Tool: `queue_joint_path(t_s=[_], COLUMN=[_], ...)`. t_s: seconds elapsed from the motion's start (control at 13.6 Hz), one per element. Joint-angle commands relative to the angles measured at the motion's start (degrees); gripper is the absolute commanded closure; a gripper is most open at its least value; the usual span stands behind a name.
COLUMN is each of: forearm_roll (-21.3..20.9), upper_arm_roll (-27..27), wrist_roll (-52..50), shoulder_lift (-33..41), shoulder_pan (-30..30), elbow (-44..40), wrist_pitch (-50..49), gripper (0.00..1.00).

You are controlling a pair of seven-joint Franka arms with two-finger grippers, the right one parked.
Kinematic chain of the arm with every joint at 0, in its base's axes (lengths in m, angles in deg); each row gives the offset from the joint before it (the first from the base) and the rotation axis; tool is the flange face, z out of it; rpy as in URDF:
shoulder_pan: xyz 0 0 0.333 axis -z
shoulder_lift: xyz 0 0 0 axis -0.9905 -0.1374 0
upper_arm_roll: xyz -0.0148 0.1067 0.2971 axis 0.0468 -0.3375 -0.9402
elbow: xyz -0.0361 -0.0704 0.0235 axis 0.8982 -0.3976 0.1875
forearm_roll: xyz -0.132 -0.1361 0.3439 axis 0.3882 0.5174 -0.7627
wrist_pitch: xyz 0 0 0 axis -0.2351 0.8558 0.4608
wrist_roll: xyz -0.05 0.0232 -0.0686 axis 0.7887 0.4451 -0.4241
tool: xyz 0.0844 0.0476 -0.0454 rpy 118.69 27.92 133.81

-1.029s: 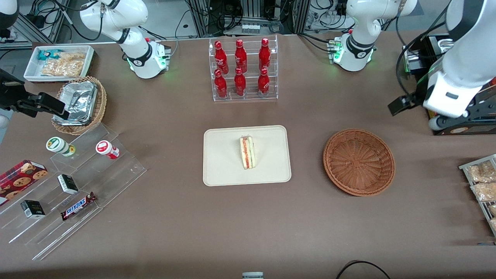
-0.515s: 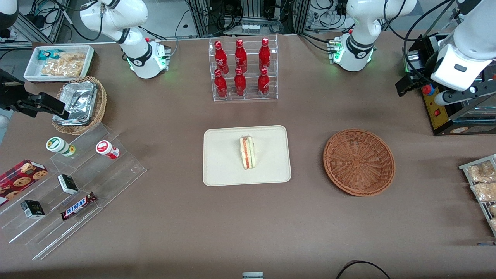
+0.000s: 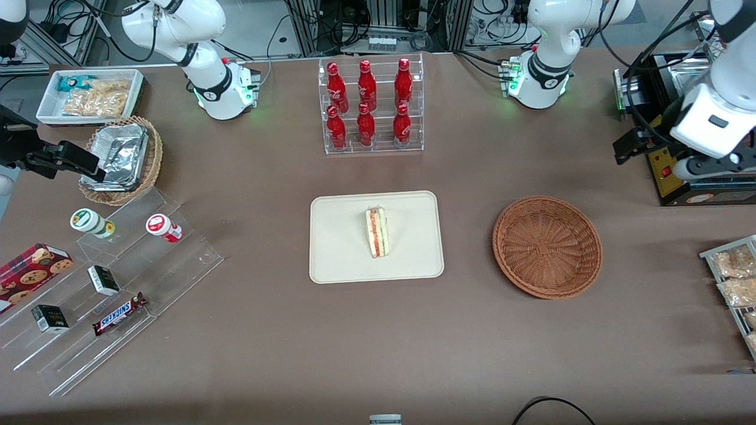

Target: Place sandwich from basket to tray

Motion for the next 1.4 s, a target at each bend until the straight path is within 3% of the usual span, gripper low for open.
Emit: queue_joint_path(t_s=[0.0,0.81,1.32], forearm_roll=[0.8,1.9,3.6], upper_arm_roll=[-0.4,-1.3,-2.4], wrist_roll=[2.5,2.8,3.1], shoulder_lift=[-2.4,3.0,2.0], shoulder_pan=[-0.7,-0.7,-0.6], elbow=[-3.6,-0.8,-0.7], wrist_pitch=[0.1,-1.2,-1.9], gripper=[0.00,0.00,0.00])
